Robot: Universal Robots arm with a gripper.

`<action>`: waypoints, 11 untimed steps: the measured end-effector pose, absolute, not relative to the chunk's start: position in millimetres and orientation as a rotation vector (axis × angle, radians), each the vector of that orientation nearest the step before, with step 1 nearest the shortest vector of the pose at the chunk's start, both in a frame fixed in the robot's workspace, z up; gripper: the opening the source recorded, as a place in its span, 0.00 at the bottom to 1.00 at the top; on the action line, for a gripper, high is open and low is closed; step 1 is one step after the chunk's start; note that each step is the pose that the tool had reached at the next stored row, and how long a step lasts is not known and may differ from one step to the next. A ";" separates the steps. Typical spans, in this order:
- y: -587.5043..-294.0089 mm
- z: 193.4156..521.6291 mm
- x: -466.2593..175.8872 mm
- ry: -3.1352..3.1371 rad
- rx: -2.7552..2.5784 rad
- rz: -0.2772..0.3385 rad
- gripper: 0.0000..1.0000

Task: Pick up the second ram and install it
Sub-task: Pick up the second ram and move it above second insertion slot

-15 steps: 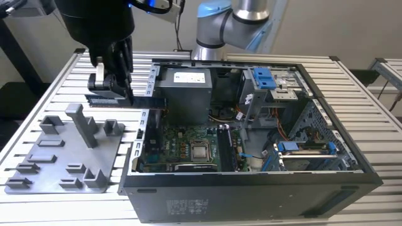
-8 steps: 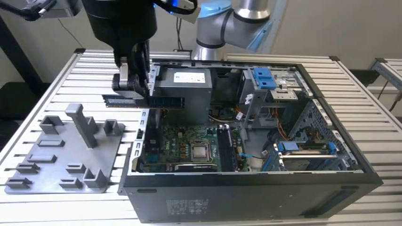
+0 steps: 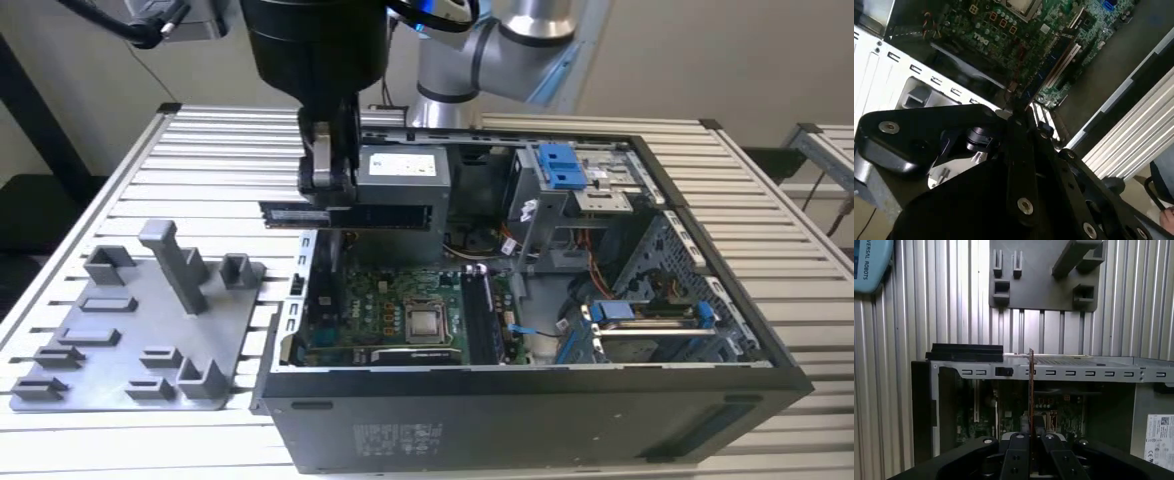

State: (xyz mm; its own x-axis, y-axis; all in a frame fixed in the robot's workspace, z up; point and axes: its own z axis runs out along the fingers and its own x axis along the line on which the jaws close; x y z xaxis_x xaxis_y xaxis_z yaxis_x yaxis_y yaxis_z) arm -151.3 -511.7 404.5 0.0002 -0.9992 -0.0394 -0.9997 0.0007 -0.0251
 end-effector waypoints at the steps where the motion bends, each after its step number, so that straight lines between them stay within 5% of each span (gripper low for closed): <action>1: -511.7 404.5 -147.3 2.188 -2.190 0.016 0.14; 11: -512.1 404.5 -106.5 2.170 -2.204 0.021 0.14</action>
State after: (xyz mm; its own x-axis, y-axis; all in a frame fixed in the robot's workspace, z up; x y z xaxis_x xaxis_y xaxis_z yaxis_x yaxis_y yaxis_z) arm -106.5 -512.1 404.5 0.0160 -0.9989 -0.0435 -0.9996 -0.0149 -0.0251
